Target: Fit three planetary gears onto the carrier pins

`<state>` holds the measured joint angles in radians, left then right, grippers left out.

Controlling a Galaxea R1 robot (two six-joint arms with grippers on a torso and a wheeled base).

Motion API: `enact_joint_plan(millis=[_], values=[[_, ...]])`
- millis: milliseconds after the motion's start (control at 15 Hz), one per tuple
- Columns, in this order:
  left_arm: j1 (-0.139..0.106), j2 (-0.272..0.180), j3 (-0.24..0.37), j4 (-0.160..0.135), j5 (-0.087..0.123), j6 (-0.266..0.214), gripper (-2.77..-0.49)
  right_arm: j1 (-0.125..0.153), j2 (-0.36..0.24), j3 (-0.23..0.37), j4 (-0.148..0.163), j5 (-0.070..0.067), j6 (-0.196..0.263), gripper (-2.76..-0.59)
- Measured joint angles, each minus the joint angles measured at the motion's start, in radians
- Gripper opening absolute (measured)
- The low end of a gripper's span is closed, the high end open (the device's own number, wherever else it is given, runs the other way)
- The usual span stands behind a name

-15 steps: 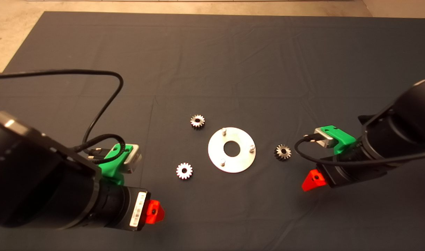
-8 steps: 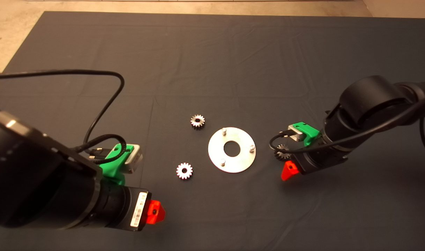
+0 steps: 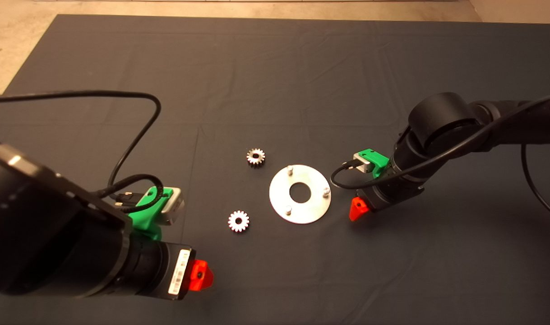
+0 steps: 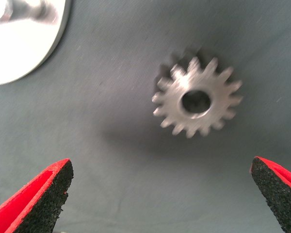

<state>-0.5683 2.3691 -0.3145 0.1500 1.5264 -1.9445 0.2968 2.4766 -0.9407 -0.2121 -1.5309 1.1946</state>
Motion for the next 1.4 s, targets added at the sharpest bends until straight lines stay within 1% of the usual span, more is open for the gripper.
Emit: enact_joint_plan(millis=[267, 533, 667, 867, 1000, 1133, 1267, 1400], values=[[0.0, 0.0, 0.0, 0.0, 0.0, 0.0, -0.5, 0.0, 0.0, -0.013, -0.01, 0.0, -0.039, -0.63], [0.0, 0.0, 0.0, 0.0, 0.0, 0.0, -0.5, -0.001, 0.0, -0.016, -0.032, 0.0, -0.06, -0.63], [0.0, 0.0, 0.0, 0.0, 0.0, 0.0, -0.5, -0.011, 0.0, -0.016, -0.053, 0.0, -0.078, -0.63], [0.0, 0.0, 0.0, 0.0, 0.0, 0.0, -0.5, -0.037, -0.009, -0.018, -0.08, 0.001, -0.106, -0.63], [0.0, 0.0, 0.001, 0.0, 0.0, 0.0, -0.5, -0.039, -0.025, -0.018, -0.092, 0.0, -0.121, -0.63], [0.0, 0.0, 0.001, 0.0, 0.0, 0.0, -0.5, -0.044, -0.036, -0.018, -0.114, 0.0, -0.137, -0.63], [0.0, 0.0, 0.001, -0.001, 0.0, 0.0, -0.5, -0.055, -0.039, -0.019, -0.129, 0.0, -0.158, -0.63], [0.0, 0.0, 0.001, 0.0, 0.0, 0.0, -0.5, -0.056, -0.039, -0.019, -0.148, 0.0, -0.175, -0.63]])
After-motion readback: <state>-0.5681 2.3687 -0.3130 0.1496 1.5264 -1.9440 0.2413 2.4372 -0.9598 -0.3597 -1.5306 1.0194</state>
